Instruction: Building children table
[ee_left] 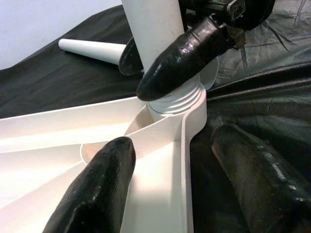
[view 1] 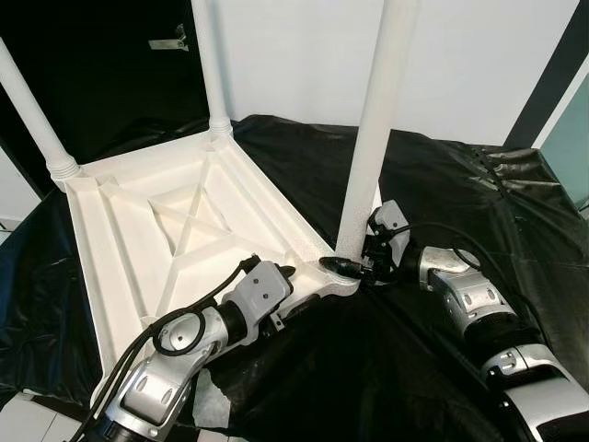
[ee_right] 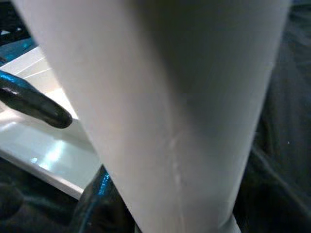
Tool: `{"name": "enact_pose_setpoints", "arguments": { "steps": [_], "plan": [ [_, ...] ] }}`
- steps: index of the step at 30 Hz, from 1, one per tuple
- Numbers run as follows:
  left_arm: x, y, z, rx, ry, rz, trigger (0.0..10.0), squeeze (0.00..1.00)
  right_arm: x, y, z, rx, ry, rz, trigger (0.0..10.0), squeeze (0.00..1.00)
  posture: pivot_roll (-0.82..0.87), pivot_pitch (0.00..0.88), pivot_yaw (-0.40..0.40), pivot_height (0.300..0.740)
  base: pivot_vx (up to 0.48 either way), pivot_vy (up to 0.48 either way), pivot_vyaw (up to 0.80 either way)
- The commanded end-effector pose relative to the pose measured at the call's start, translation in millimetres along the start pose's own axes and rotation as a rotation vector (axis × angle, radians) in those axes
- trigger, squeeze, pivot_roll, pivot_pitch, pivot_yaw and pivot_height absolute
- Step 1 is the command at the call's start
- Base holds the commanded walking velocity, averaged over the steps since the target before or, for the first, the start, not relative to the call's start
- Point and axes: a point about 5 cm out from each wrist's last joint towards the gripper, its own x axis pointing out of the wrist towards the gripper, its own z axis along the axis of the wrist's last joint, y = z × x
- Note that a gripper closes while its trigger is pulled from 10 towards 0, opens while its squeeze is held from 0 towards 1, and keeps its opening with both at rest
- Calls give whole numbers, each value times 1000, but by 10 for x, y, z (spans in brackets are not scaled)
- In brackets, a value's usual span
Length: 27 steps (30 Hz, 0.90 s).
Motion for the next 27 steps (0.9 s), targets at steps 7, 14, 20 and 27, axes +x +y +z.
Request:
{"name": "enact_pose_setpoints", "arguments": {
  "steps": [7,14,20,27],
  "plan": [
    [-34,180,-58,-1,55,59,10000,0,50,94,-163,73,19,-251,784,0,39,0,-33,740,0,0,0],
    [-104,380,-177,8,146,162,10000,0,121,235,-181,153,-14,-418,10000,0,28,0,-28,740,0,0,0],
    [-178,462,-285,16,230,189,10000,0,149,327,-148,208,-46,-604,10000,0,27,0,-32,740,0,0,0],
    [-206,484,-369,9,301,196,10000,0,230,487,-58,269,-72,-788,10000,0,33,0,-36,740,0,0,0]
  ]
}}
